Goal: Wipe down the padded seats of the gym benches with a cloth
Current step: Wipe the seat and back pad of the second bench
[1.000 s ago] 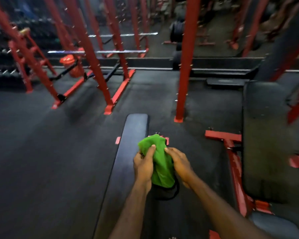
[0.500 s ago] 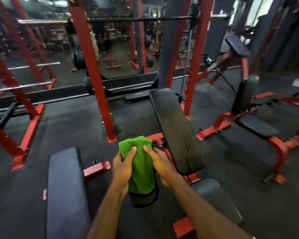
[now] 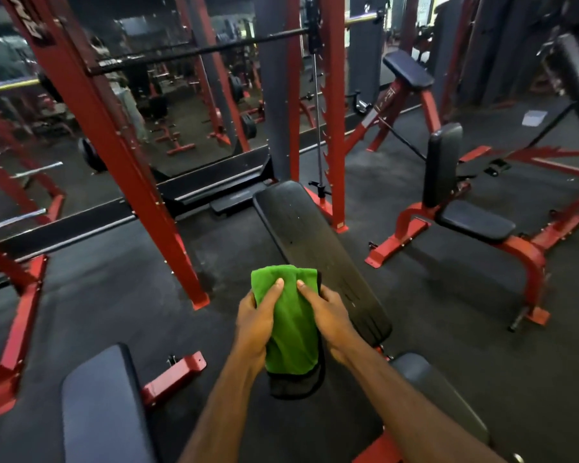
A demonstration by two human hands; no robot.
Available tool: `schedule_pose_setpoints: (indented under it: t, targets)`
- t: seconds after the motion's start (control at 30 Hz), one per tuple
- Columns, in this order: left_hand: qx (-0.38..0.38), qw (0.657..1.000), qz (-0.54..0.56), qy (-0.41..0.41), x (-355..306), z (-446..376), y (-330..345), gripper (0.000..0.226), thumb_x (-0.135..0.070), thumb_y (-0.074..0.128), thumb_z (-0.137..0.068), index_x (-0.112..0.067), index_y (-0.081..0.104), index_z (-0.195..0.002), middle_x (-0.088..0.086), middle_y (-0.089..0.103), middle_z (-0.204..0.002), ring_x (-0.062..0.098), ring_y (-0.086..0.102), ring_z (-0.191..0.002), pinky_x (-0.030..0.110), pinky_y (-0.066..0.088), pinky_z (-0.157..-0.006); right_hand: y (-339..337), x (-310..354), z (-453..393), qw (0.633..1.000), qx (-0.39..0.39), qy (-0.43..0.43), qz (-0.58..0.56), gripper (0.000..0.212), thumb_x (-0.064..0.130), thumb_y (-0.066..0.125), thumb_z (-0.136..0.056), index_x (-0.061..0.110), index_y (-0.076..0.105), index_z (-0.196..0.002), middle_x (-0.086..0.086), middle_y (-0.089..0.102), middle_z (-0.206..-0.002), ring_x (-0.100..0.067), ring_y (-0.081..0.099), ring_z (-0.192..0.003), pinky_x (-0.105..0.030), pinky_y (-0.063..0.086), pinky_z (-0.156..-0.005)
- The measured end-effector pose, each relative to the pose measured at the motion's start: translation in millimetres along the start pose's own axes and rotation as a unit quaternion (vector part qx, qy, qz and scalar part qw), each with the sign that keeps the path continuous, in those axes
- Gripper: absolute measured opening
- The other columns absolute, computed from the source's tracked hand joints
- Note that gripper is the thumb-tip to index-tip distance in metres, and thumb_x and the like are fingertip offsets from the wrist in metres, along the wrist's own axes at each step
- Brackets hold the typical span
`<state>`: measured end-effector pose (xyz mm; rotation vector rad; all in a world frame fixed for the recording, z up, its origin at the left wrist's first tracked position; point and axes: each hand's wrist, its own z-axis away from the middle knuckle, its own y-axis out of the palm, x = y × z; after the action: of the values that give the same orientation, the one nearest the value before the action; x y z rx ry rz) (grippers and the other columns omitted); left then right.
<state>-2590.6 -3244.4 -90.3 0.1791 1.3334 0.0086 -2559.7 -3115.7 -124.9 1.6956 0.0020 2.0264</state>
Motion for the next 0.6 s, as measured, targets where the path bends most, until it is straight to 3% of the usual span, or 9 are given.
schedule_pose_setpoints:
  t: [0.2,0.33,0.43,0.6]
  targets:
    - [-0.006,0.999,-0.046,0.009,-9.2,-50.5,11.2,0.016,-0.031,0.072,-0.094,-0.02,0.076,-0.105,0.003,0.08,-0.099,0.021,0.076,-0.097,0.044,0.06,-0.089,-4.4,16.2,-52.2,0.999,-0.021,-0.04,0.015,0.017,0.03,0.07,-0.098,0.018,0.076,-0.107,-0.001,0.08,-0.098,-0.017,0.077,-0.092,-0.028,0.061,-0.073]
    - [-0.004,0.998,-0.064,0.009,-15.6,-81.8,20.2,0.02,-0.033,0.072,-0.095,-0.017,0.075,-0.106,0.002,0.08,-0.096,0.021,0.077,-0.094,0.041,0.062,-0.083,-2.4,12.5,-89.9,0.992,-0.091,-0.063,0.064,0.021,0.036,0.073,-0.095,0.016,0.072,-0.101,-0.003,0.077,-0.094,-0.023,0.074,-0.094,-0.039,0.061,-0.081]
    - [-0.014,0.998,-0.068,0.004,-20.4,-119.8,23.0,0.022,-0.033,0.075,-0.092,-0.015,0.075,-0.104,0.005,0.08,-0.095,0.023,0.077,-0.092,0.047,0.062,-0.087,3.4,10.3,-120.7,0.982,-0.124,-0.09,0.109,0.024,0.041,0.074,-0.093,0.027,0.067,-0.111,0.005,0.074,-0.101,-0.012,0.071,-0.096,-0.04,0.06,-0.088]
    - [-0.025,0.998,-0.057,-0.004,-26.0,-193.6,24.4,0.031,-0.036,0.081,-0.086,-0.015,0.074,-0.107,0.006,0.079,-0.1,0.02,0.077,-0.09,0.043,0.064,-0.082,19.3,7.5,-169.4,0.958,-0.139,-0.159,0.192,0.043,0.037,0.075,-0.092,0.031,0.058,-0.13,0.014,0.067,-0.12,0.002,0.064,-0.106,-0.012,0.051,-0.086]
